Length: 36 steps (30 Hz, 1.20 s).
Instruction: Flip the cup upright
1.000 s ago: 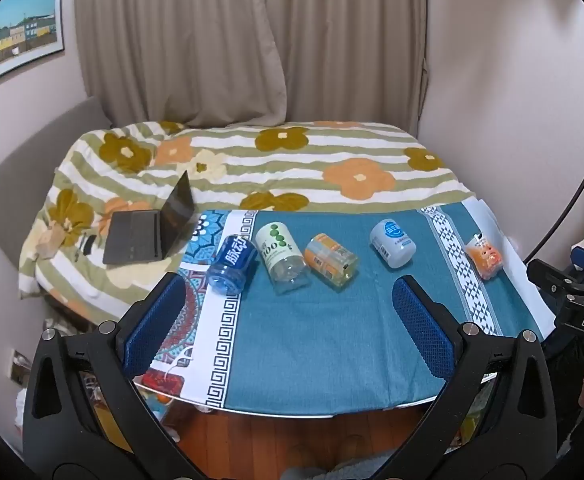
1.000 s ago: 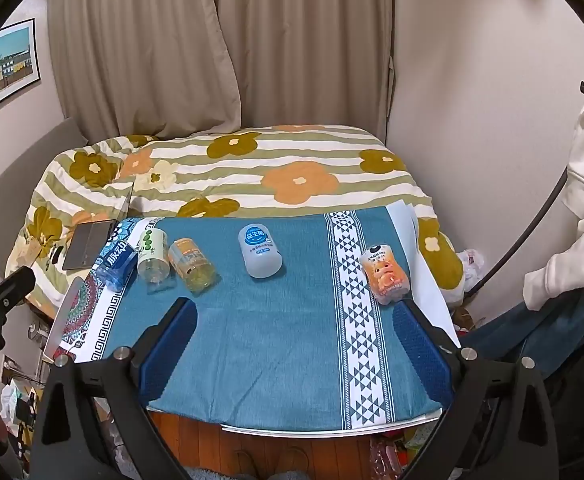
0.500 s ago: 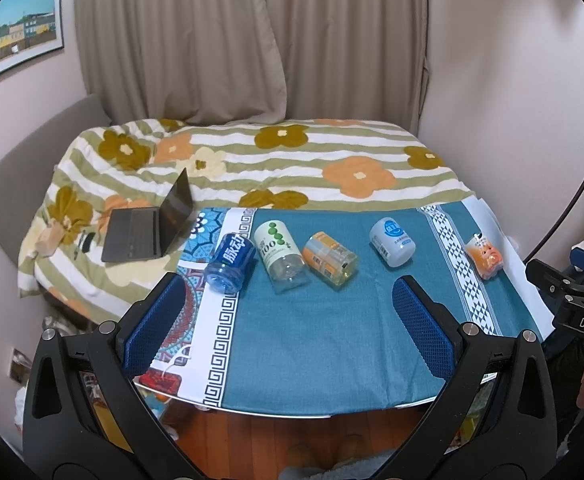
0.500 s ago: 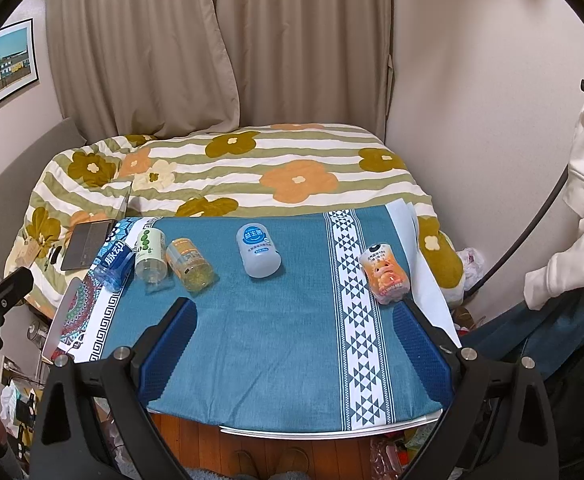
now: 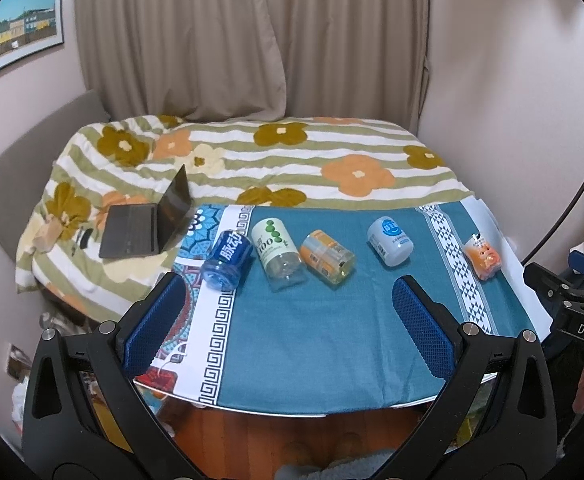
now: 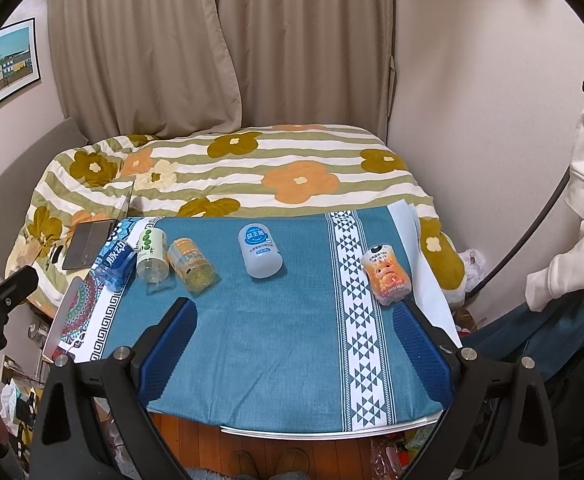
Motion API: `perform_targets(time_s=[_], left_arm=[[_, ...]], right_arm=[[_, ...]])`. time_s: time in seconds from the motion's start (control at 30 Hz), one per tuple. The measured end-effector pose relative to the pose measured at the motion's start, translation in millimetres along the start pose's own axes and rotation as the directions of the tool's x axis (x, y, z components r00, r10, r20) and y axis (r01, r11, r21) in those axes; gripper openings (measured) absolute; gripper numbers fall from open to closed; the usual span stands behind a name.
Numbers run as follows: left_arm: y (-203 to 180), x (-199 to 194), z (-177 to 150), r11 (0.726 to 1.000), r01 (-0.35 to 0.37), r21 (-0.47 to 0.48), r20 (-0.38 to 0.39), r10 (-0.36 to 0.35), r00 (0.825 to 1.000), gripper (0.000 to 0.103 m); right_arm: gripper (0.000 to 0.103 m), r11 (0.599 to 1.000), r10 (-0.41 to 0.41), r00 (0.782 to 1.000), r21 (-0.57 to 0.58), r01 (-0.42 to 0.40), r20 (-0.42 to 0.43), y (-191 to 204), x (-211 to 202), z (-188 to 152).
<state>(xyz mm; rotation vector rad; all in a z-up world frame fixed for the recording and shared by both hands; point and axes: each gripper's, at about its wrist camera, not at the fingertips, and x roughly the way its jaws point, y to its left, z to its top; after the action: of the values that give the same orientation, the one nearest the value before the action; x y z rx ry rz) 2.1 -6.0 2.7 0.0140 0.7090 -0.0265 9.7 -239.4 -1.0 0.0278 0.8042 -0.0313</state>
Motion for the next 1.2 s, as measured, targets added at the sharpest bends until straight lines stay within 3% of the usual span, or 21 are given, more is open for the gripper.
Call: perform_targets(time_s=[0.77, 1.2], left_arm=[[2, 0, 0, 0.999, -0.018, -0.032, -0.024, 0.017, 1.000, 0.103], [0, 50, 15, 0.985, -0.056, -0.162, -0.126, 0.035, 0.991, 0.103]], right_arm=[[0.098, 1.000, 0.005, 1.000, 0.000, -0.005, 0.002, -1, 2, 0], [0.098, 0.996, 0.062, 0.997, -0.058, -0.064, -0.043, -14, 31, 14]])
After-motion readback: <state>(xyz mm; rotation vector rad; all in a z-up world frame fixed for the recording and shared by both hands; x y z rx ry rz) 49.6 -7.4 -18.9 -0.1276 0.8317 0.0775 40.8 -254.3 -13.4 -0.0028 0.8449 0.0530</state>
